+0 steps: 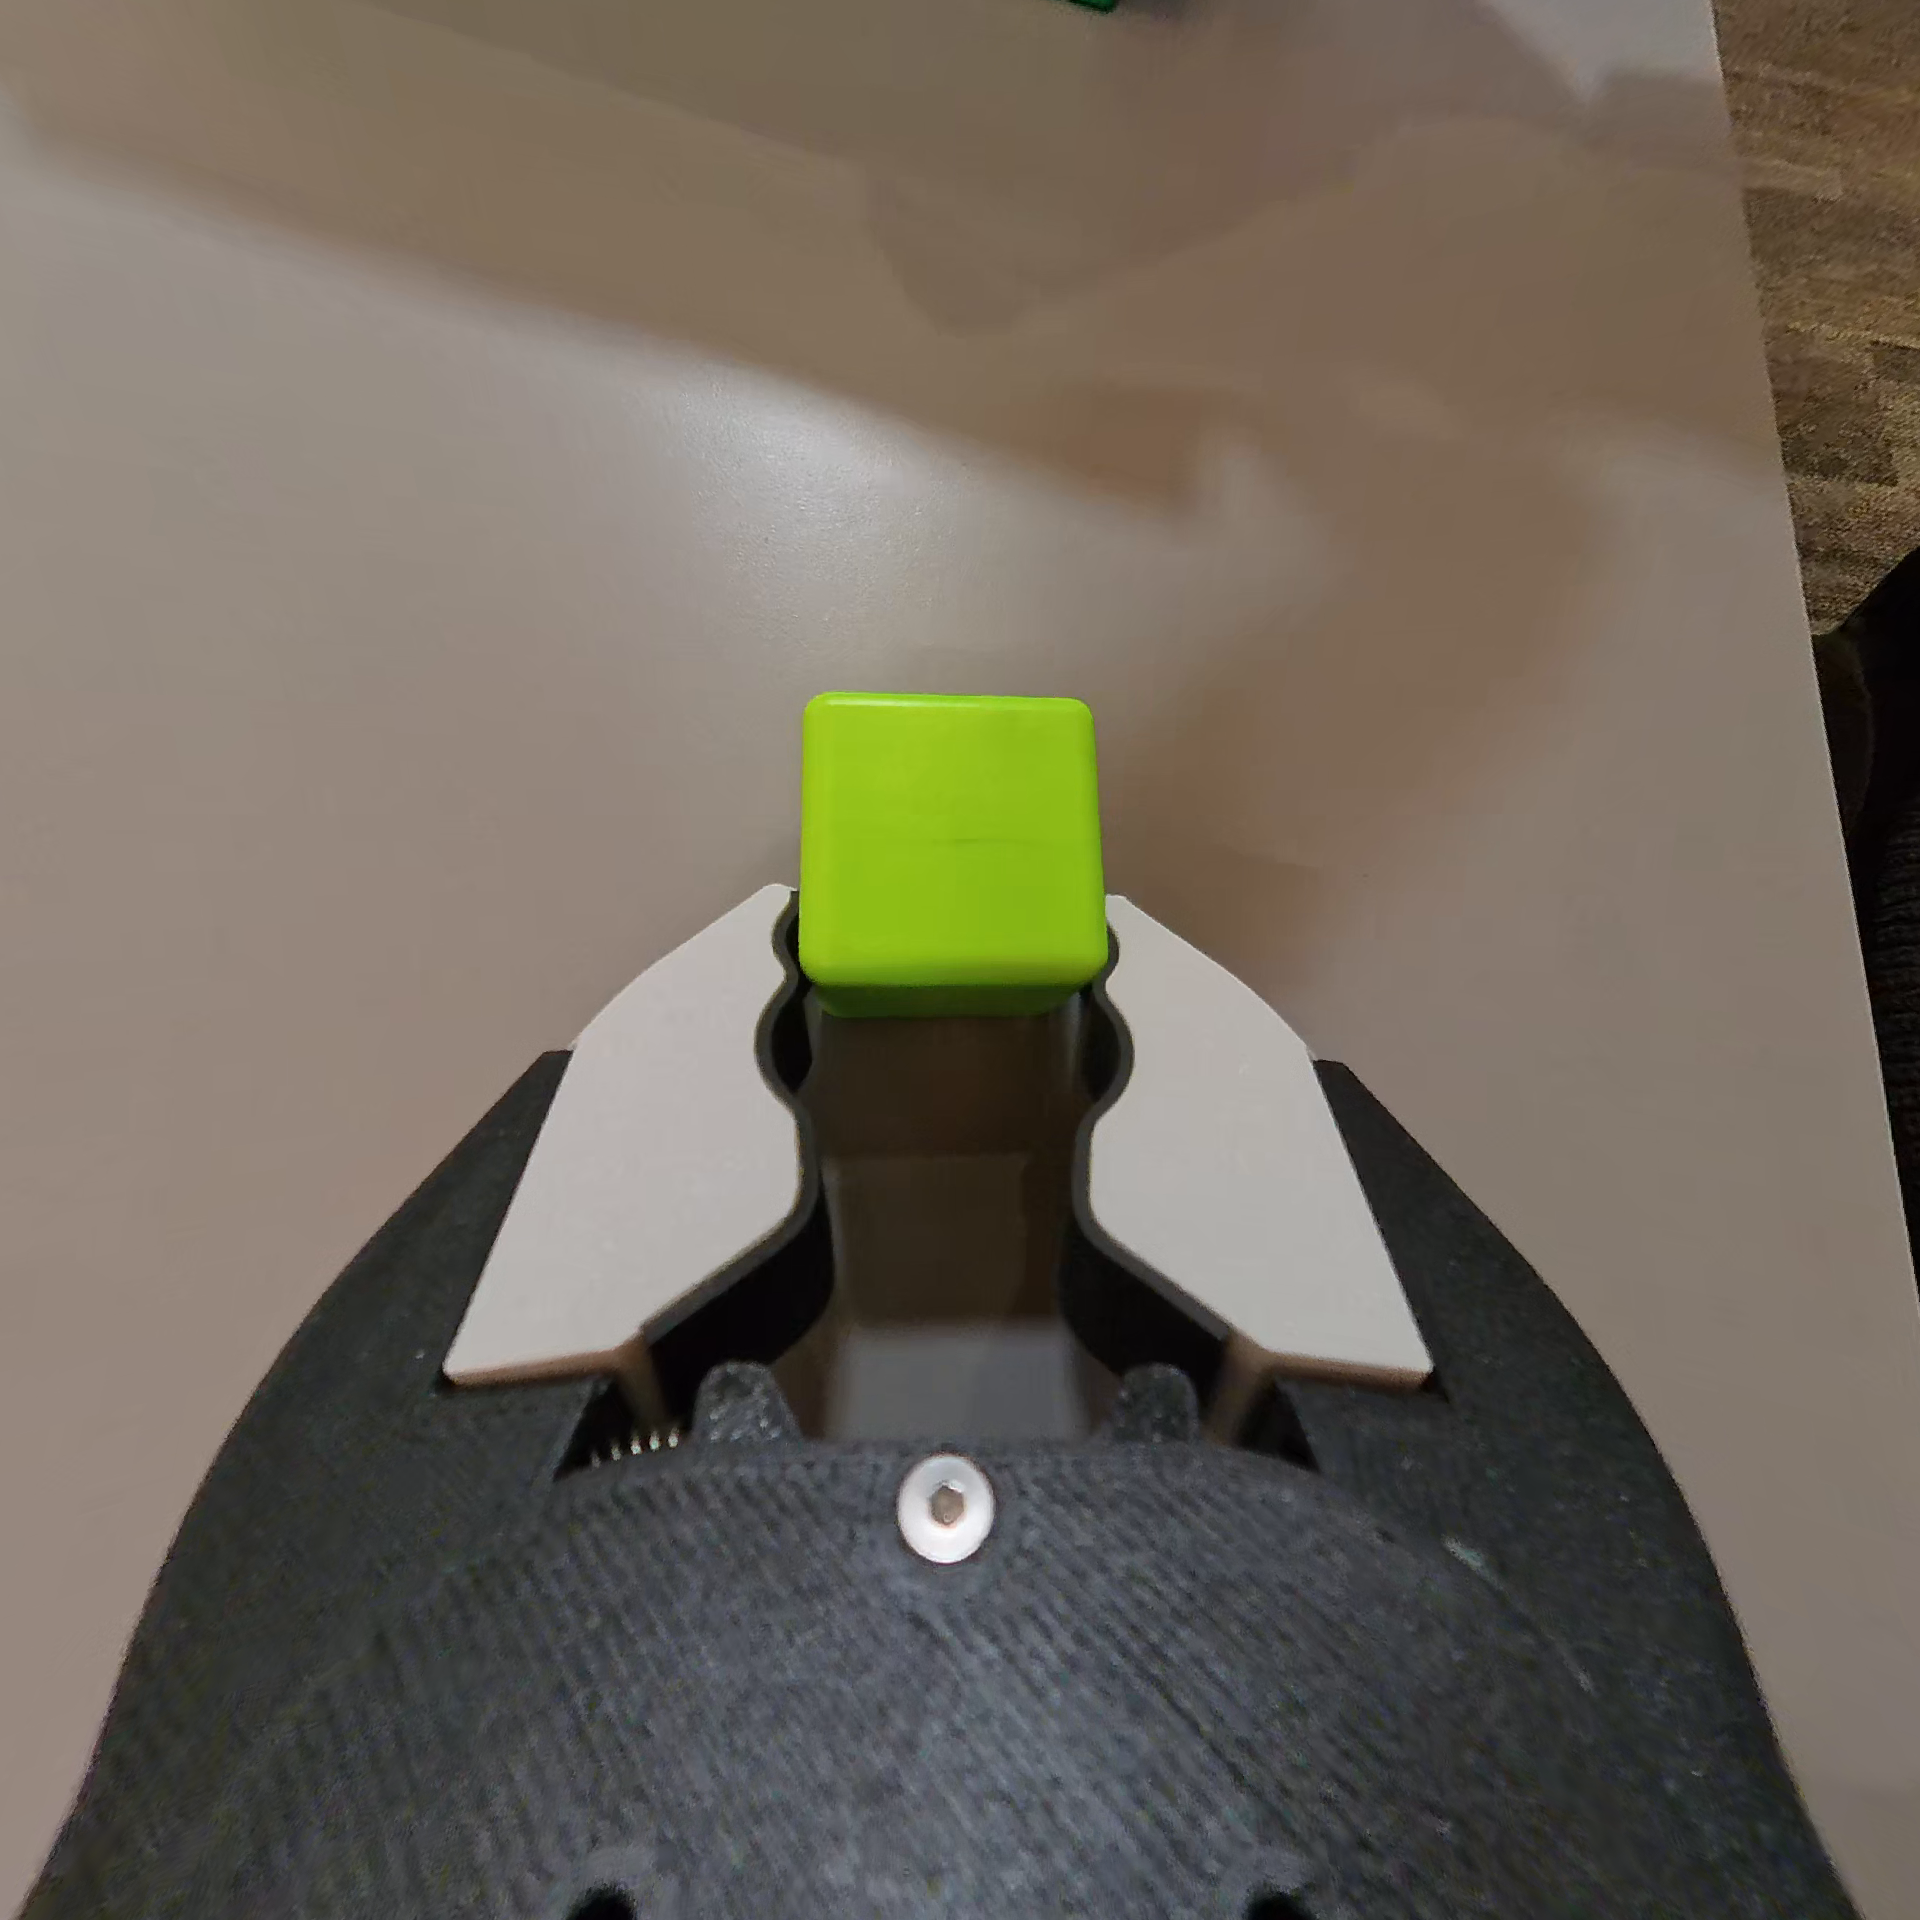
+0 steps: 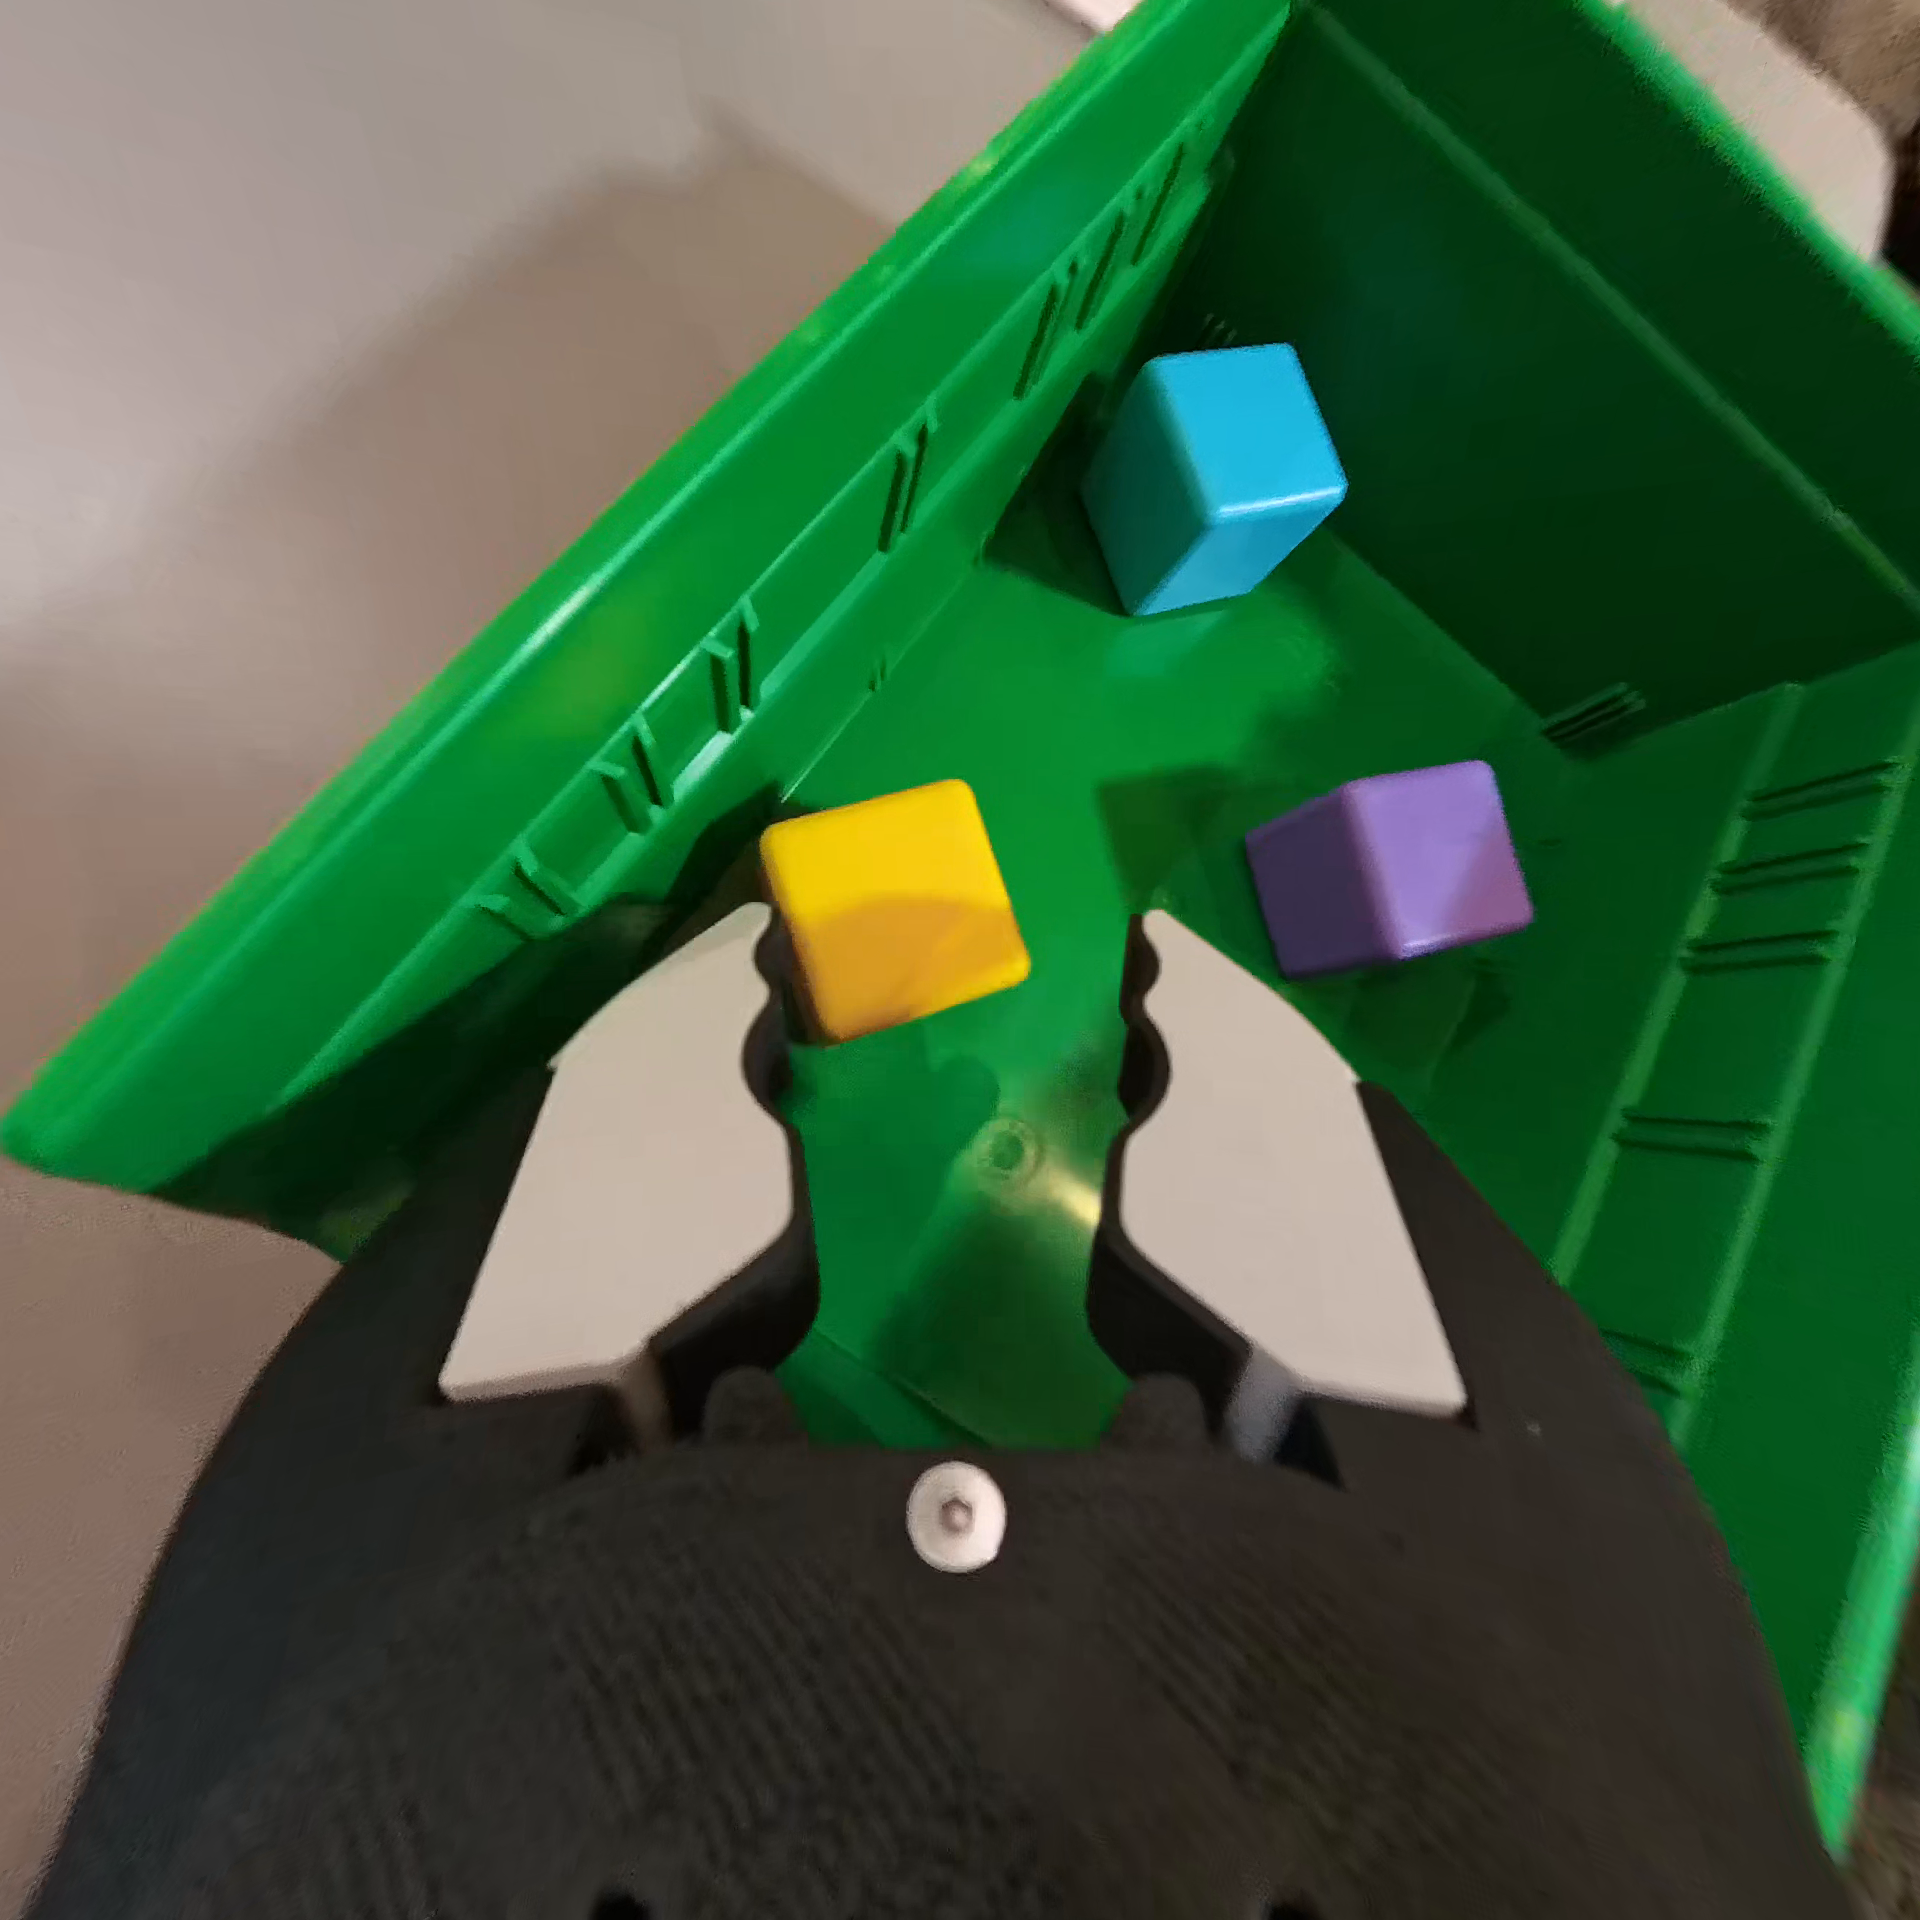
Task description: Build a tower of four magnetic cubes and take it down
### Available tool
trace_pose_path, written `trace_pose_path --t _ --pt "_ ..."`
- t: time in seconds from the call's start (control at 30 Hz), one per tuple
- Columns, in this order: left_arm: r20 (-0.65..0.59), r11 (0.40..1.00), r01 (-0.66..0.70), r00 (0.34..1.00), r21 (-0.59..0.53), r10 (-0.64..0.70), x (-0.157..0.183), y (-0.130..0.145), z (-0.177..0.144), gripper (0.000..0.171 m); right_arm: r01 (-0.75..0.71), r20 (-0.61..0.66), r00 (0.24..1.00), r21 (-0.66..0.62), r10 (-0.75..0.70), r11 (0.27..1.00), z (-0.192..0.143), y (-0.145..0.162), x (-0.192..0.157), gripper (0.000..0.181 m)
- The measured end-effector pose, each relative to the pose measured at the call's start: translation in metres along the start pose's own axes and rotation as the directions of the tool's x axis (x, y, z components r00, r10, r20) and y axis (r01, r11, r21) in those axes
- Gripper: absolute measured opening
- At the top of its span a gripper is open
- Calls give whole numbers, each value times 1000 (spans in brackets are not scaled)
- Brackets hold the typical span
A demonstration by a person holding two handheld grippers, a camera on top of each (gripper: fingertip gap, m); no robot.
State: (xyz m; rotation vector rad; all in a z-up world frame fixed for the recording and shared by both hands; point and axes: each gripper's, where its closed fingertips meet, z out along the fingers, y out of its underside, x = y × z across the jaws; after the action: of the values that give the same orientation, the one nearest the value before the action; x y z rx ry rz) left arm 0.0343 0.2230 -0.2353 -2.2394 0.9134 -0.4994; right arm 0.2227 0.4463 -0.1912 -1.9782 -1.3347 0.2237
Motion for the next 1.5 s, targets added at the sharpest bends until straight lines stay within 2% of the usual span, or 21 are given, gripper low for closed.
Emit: trace_pose_path --t 0.1,0.2,0.3,0.37,0.43,0.5,0.57,0.67,0.8,0.9,1.03,1.2,1.33,1.4,1.5 --pt "3 1000 -1 1000 -14 1 0 2 1 50 -32 9 999 120 31 992 -25 -25 3 64" --pt "3 1000 -3 1000 -15 3 0 1 1 49 -109 151 987 324 62 940 -64 -70 -18 64" --pt "-12 1000 11 1000 -10 -12 0 1 1 49 -236 384 923 496 32 835 -107 -115 -61 67" --pt "-23 1000 21 1000 -6 -21 0 1 1 49 -317 509 861 548 -8 774 -127 -138 -93 71" --pt "-30 1000 22 999 -5 -22 1 0 0 50 -363 599 799 553 -54 750 -135 -152 -128 76" --pt "-37 1000 20 999 -4 -20 2 0 0 51 -370 653 752 534 -93 760 -131 -158 -166 80" --pt "-48 1000 26 999 1 -26 3 0 0 53 -325 657 744 514 -121 794 -116 -157 -201 83" --pt "-86 999 40 996 12 -39 6 1 -4 59 -151 557 810 499 -182 853 -77 -141 -239 87" --pt "-133 999 31 991 17 -29 11 6 -10 61 45 436 853 484 -286 874 -40 -119 -267 86" --pt "-161 999 31 987 22 -27 12 8 -14 61 50 432 856 479 -285 876 -25 -113 -279 85" --pt "-190 1000 21 982 23 -17 16 10 -18 62 60 444 862 393 -246 917 -3 -101 -282 87" --pt "-225 1000 -3 974 20 8 22 14 -21 58 30 490 852 307 -185 951 5 -89 -283 84" --pt "-291 999 22 957 26 -14 28 15 -25 44 76 461 865 266 -196 961 10 -81 -281 67" --pt "-323 999 47 946 26 -36 30 15 -28 38 95 450 866 279 -218 956 9 -81 -281 49" --pt "-337 997 75 939 30 -60 29 14 -29 37 144 440 857 298 -270 944 7 -80 -281 49"
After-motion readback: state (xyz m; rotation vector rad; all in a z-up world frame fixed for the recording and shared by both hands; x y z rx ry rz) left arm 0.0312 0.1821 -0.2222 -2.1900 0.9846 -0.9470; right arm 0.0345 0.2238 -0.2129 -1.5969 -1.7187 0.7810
